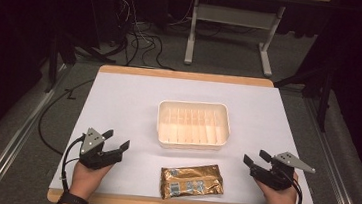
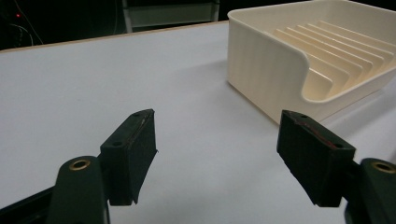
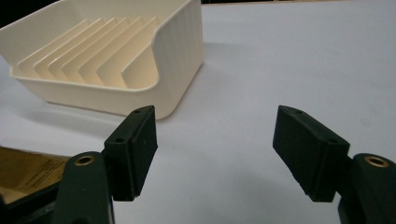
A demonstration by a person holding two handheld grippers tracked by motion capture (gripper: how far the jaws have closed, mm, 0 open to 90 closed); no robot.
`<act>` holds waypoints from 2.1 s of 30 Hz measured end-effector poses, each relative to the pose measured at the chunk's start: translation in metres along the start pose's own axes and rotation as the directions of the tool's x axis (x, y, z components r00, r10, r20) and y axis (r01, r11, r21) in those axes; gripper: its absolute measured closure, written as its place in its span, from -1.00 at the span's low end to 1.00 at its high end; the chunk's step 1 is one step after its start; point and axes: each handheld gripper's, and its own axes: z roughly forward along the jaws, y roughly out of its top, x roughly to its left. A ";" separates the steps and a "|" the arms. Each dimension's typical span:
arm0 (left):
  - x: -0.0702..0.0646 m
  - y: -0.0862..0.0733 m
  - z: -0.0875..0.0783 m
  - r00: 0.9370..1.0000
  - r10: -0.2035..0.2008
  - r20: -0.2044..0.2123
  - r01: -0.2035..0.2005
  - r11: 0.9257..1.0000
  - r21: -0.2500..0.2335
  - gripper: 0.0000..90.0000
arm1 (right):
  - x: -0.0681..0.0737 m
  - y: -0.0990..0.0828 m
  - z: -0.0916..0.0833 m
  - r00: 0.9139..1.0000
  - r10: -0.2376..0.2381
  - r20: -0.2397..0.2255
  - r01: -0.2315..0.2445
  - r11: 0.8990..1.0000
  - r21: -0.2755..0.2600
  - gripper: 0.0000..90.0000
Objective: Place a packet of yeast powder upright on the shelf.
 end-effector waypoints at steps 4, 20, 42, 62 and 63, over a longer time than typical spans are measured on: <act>0.002 -0.001 0.001 1.000 0.008 0.004 -0.008 1.000 0.009 -0.37 | 0.002 0.000 0.002 1.000 -0.002 0.000 0.002 1.000 0.004 -0.31; 0.001 0.003 0.004 1.000 -0.002 -0.006 0.002 1.000 -0.014 -0.41 | 0.037 -0.013 -0.004 0.988 -0.013 -0.157 0.025 0.997 0.069 -0.10; 0.000 0.008 0.011 1.000 0.003 0.019 -0.003 0.999 -0.033 -0.41 | 0.068 -0.039 0.015 0.957 -0.051 -0.284 0.138 0.945 0.298 0.14; -0.001 0.007 0.012 1.000 0.012 0.024 -0.012 1.000 -0.024 -0.41 | 0.054 -0.031 0.014 0.963 -0.048 -0.264 0.121 0.956 0.269 0.99; -0.001 0.007 0.012 1.000 0.014 0.024 -0.014 1.000 -0.022 -0.41 | 0.052 -0.030 0.014 0.966 -0.044 -0.253 0.113 0.957 0.266 0.99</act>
